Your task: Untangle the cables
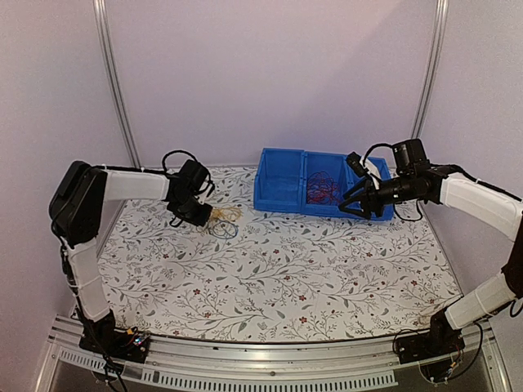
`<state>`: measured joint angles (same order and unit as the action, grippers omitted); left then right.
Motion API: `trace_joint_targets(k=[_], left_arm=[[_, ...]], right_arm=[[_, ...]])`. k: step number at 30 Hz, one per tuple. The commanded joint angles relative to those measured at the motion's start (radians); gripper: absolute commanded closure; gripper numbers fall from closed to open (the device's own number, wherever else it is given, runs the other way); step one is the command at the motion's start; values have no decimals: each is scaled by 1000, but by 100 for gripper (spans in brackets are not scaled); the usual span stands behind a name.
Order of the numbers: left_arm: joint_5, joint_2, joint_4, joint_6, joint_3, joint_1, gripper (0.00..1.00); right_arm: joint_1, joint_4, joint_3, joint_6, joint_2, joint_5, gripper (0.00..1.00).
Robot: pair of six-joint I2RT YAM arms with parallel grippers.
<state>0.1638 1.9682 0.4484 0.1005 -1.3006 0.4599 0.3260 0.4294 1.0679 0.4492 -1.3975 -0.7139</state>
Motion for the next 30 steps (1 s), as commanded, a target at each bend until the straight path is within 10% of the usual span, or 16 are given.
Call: trace_joint_targets(k=[1, 14, 30], left_arm=[[-23, -153, 24, -21, -36, 22, 100], [-209, -566, -66, -48, -167, 214, 100], [-325, -652, -194, 51, -283, 344, 100]], right_arm=[[-5, 37, 75, 18, -8, -10, 46], [7, 85, 401, -16, -88, -108, 40], [228, 52, 581, -96, -214, -249, 27]])
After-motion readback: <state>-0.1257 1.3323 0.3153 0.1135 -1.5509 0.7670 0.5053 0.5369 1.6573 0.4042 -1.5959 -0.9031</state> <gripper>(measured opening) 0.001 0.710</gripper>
